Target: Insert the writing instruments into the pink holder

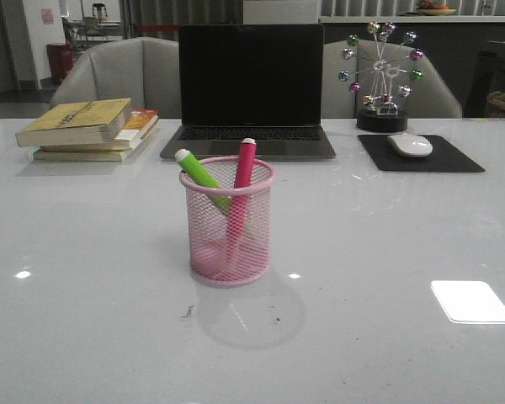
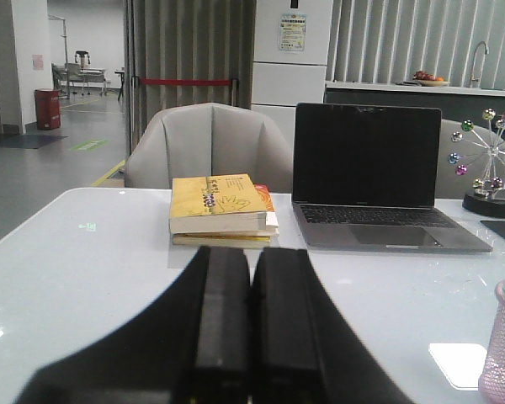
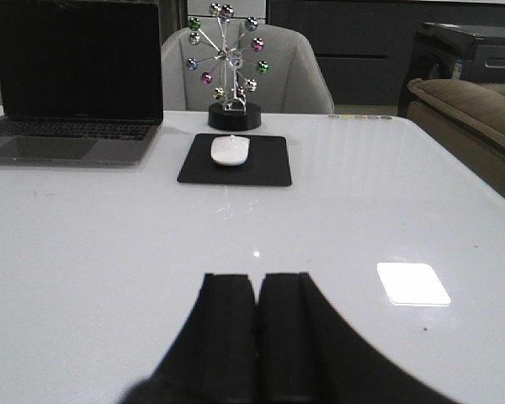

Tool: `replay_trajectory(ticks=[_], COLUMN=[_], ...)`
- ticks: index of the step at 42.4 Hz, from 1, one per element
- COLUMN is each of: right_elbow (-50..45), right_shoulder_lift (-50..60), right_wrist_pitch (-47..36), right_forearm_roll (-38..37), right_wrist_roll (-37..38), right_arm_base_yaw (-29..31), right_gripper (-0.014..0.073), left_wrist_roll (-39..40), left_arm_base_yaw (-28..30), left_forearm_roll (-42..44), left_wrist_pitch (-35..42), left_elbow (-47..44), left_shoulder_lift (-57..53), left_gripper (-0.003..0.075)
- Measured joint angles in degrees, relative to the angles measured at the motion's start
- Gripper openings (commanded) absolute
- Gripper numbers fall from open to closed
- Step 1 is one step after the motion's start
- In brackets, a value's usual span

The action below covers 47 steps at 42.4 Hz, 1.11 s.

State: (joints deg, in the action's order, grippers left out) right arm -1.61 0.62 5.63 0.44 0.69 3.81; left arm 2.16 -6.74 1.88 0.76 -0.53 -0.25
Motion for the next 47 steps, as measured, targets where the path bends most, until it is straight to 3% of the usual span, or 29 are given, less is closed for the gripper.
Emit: replay_trajectory(ticks=[32, 47], right_elbow=[0.0, 0.0], right_shoulder_lift=[0.0, 0.0], right_wrist_pitch=[-3.9, -6.0], right_forearm_roll=[2.0, 2.0], right_wrist_roll=[0.0, -4.8], right_arm_base_yaw=[-0.7, -3.9], right_gripper=[0.0057, 0.0057], left_wrist_roll=[0.0, 0.0], left_arm_base_yaw=[0.0, 0.0], left_forearm_roll=[0.0, 0.0], left_wrist_pitch=[0.0, 0.0], left_elbow=[0.0, 0.0], left_shoulder_lift=[0.0, 0.0], left_gripper=[0.0093, 0.0093])
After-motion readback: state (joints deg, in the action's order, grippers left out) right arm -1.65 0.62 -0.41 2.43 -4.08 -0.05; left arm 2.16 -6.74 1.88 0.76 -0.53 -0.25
